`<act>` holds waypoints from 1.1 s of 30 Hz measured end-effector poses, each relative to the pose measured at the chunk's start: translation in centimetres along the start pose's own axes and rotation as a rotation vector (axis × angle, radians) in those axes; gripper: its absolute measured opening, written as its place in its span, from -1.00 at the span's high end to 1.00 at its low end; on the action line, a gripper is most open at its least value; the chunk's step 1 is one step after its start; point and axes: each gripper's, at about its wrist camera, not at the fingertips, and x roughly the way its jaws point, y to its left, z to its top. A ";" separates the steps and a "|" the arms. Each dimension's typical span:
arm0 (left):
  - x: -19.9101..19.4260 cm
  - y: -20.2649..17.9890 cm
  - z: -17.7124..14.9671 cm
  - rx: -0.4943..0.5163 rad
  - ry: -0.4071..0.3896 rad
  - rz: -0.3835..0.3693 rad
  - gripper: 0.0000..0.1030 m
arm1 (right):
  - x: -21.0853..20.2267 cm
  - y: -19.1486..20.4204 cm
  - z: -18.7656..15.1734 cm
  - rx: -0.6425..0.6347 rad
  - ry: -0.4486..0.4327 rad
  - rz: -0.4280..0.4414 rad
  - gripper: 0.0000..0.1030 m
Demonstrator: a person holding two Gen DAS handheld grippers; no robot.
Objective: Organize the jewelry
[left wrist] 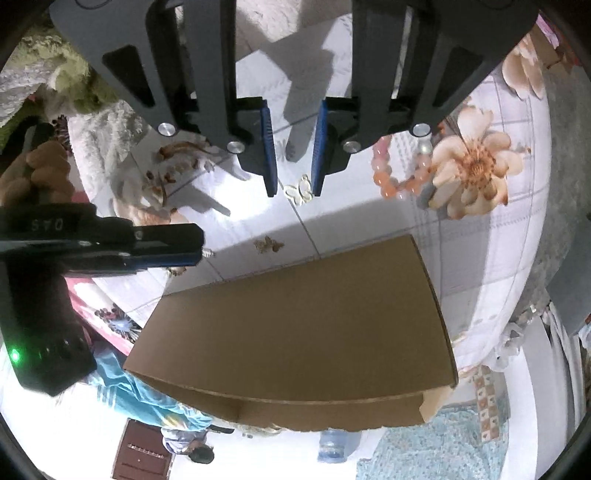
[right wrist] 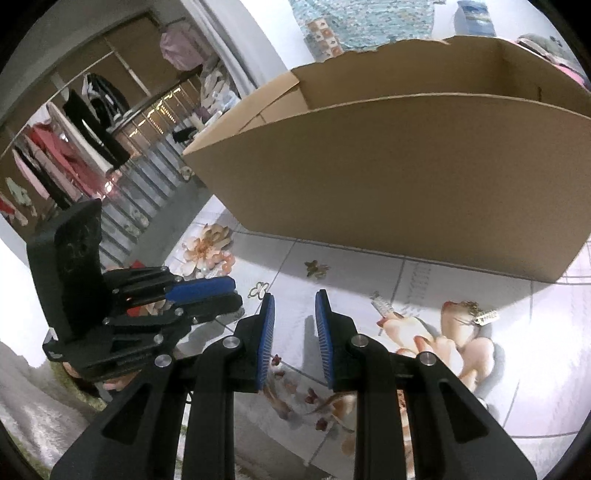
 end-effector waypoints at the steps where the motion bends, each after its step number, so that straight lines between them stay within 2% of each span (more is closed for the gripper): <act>1: 0.2 0.0 -0.1 -0.003 0.008 -0.001 0.66 | 0.2 0.1 0.1 -0.002 0.004 0.002 0.55; 4: 1.0 0.0 -0.2 -0.018 0.022 -0.014 0.66 | 0.6 0.2 0.3 -0.006 0.010 0.006 0.55; 13: 1.5 0.1 0.4 -0.017 -0.002 -0.052 0.66 | 0.4 -0.4 0.0 0.011 0.008 -0.012 0.55; 15: 1.5 0.1 0.5 -0.018 -0.003 -0.039 0.61 | 0.4 -0.5 -0.1 0.017 0.008 -0.011 0.55; 17: 1.4 0.1 0.6 -0.016 -0.009 -0.019 0.45 | 0.5 -0.7 -0.1 0.019 0.009 -0.008 0.55; 25: 2.2 -0.6 1.2 0.028 -0.013 0.043 0.45 | 0.7 -0.7 -0.1 0.015 0.009 0.003 0.55; 30: 2.7 -1.9 1.2 0.123 -0.019 0.103 0.51 | 0.6 -1.3 -0.4 0.034 0.007 -0.001 0.55; 32: 2.7 -1.8 1.3 0.115 -0.018 0.097 0.70 | 0.6 -1.5 -0.4 0.041 0.007 -0.002 0.55; 33: 2.7 -1.7 1.4 0.115 -0.018 0.100 0.72 | 0.6 -1.6 -0.5 0.043 0.006 -0.001 0.55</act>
